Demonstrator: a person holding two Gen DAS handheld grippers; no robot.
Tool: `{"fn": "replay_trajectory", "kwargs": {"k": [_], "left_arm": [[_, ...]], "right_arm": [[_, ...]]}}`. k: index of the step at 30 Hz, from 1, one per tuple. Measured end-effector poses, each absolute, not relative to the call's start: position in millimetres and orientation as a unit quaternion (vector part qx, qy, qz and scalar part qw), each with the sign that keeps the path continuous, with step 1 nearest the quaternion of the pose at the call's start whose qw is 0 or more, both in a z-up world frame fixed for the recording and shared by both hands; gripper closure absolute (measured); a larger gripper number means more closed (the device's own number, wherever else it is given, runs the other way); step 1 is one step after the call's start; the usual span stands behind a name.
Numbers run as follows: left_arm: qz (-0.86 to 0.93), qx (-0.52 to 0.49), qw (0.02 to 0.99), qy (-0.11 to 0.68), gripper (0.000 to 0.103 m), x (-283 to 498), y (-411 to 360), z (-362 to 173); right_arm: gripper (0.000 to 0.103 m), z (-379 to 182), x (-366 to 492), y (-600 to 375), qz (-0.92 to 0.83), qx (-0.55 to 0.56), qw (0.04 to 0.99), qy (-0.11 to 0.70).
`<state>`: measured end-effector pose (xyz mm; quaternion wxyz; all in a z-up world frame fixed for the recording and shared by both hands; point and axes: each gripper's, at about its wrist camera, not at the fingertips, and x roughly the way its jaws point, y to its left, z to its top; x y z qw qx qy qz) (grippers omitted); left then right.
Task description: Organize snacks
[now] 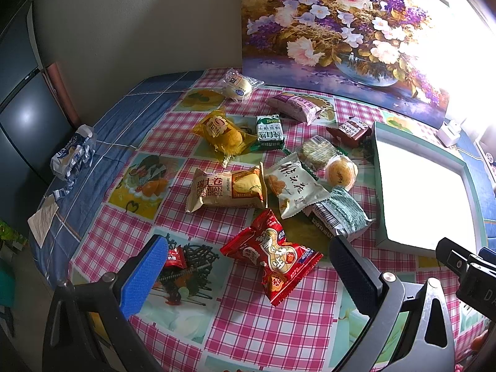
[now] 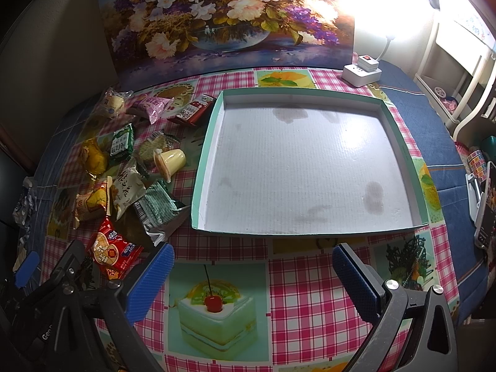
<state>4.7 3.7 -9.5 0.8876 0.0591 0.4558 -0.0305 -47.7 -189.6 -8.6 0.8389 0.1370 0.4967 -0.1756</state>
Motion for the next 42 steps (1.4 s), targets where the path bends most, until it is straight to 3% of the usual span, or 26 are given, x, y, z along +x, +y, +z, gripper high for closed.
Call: {"fn": "replay_trajectory", "kwargs": {"k": [19,42], "left_arm": [[-0.034,0.055,0.886,0.459,0.000,4.3,5.7,-11.5],[-0.001,-0.007,0.869,0.494,0.000,26.9,79.3,-36.4]], "right_arm": [[0.000,-11.9,-48.5,-185.9,-0.174,0.136,0.839,0.497],[0.000,-20.3,44.9,-143.7,-0.034,0.191,0.845,0.498]]}}
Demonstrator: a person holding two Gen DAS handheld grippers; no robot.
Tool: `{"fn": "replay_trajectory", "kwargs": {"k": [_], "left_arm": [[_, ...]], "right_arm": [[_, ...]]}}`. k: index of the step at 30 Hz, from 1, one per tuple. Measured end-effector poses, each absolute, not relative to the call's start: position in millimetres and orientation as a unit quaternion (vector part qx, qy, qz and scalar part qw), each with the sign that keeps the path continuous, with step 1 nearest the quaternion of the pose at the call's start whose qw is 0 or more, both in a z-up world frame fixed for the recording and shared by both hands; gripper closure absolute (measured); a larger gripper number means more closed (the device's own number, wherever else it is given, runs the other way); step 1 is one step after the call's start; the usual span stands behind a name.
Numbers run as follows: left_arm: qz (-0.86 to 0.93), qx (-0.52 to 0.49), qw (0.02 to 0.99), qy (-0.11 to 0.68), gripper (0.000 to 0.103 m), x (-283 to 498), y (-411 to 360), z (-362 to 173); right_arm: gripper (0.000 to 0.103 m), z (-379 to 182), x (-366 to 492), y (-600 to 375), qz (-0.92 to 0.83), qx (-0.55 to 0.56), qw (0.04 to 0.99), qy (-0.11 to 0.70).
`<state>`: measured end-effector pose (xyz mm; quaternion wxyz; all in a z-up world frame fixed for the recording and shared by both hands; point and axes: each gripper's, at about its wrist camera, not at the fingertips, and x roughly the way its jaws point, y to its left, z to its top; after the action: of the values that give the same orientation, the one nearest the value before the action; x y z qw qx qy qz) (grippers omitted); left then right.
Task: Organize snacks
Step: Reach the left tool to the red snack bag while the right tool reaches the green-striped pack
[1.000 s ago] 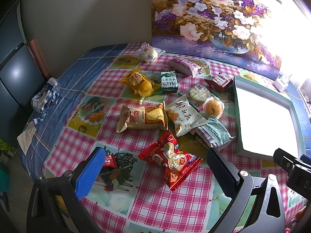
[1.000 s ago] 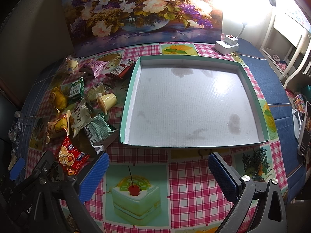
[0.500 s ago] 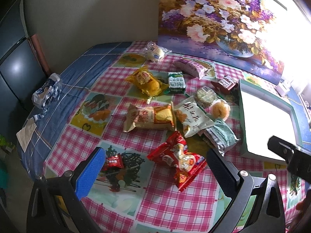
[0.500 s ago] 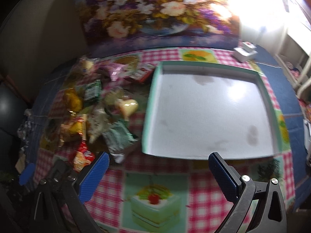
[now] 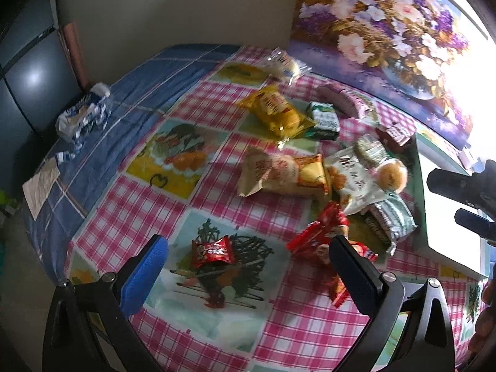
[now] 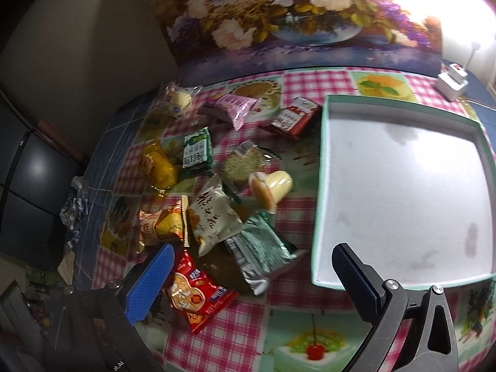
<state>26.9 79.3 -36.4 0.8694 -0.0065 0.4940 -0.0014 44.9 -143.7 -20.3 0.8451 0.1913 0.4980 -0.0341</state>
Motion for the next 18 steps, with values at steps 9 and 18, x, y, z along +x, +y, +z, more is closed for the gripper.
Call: {"fn": "replay_trajectory", "kwargs": {"k": [9,18], "left_arm": [[-0.007,-0.024,0.853,0.522,0.000,35.6,87.2,-56.0],[-0.047,-0.006,0.842,0.538,0.000,35.6,63.2,-61.4]], "right_arm": [[0.000,-52.0,67.4,-132.6,-0.035,0.175,0.816,0.549],[0.005,-60.7,82.3,-121.9,-0.032,0.125,0.814,0.567]]}}
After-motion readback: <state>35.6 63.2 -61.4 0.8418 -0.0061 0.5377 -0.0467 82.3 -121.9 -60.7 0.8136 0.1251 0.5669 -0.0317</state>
